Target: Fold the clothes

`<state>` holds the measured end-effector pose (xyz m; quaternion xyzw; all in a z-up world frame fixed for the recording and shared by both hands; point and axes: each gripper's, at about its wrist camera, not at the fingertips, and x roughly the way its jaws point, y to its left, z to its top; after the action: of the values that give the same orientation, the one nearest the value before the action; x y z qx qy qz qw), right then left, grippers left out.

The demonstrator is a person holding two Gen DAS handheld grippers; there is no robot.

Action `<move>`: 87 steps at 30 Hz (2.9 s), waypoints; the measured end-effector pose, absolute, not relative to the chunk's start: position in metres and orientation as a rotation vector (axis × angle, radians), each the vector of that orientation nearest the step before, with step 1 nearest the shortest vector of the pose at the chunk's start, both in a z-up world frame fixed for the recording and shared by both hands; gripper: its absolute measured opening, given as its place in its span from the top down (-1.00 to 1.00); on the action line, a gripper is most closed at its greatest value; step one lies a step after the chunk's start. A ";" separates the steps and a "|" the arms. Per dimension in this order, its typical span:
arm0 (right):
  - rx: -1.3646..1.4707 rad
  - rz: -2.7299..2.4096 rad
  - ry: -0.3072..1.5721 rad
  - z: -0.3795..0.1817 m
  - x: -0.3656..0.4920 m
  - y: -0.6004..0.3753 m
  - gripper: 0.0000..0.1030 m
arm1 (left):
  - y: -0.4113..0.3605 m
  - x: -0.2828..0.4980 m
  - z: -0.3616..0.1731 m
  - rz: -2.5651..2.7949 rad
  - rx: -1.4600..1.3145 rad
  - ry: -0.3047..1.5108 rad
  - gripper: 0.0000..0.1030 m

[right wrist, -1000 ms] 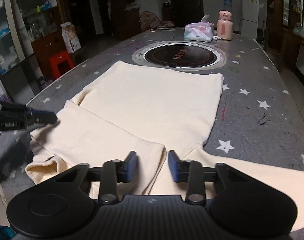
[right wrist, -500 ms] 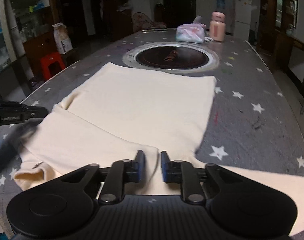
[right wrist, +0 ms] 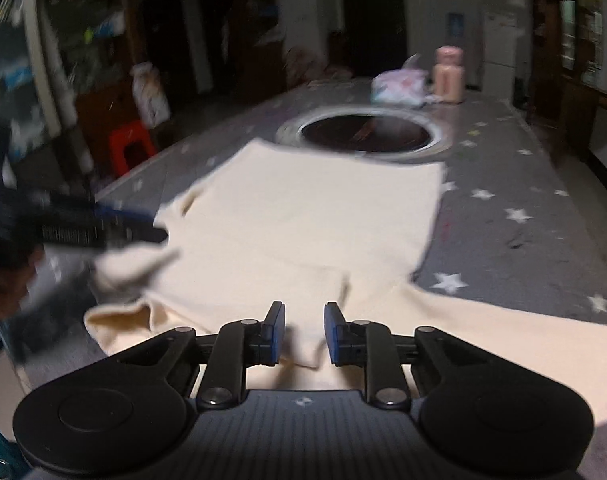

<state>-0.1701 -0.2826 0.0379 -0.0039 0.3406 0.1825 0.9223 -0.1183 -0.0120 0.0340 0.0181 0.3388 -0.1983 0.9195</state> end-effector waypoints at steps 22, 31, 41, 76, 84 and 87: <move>0.325 -0.260 0.696 0.003 -0.196 -0.474 0.43 | -0.038 -0.126 0.039 -0.428 0.081 0.659 -1.00; 0.351 -0.201 0.622 0.024 -0.201 -0.464 0.91 | -0.032 -0.128 0.037 -0.395 0.098 0.669 -1.00; 0.314 0.161 0.518 0.102 -0.175 -0.391 0.91 | -0.008 -0.132 0.039 -0.370 0.043 0.672 -1.00; 0.002 0.543 0.744 0.067 -0.135 -0.228 0.80 | 0.036 -0.145 0.042 -0.417 -0.049 0.647 -1.00; -0.008 0.448 0.817 0.027 -0.165 -0.272 0.81 | -0.008 -0.133 0.044 -0.557 0.033 0.620 -0.94; 0.003 0.458 0.804 0.032 -0.166 -0.275 0.80 | -0.018 -0.122 0.040 -0.583 0.031 0.650 -0.74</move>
<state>-0.1658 -0.2748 0.0321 0.0016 0.3878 0.2209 0.8949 -0.1223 -0.0181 0.0403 0.0151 0.3148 -0.2824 0.9060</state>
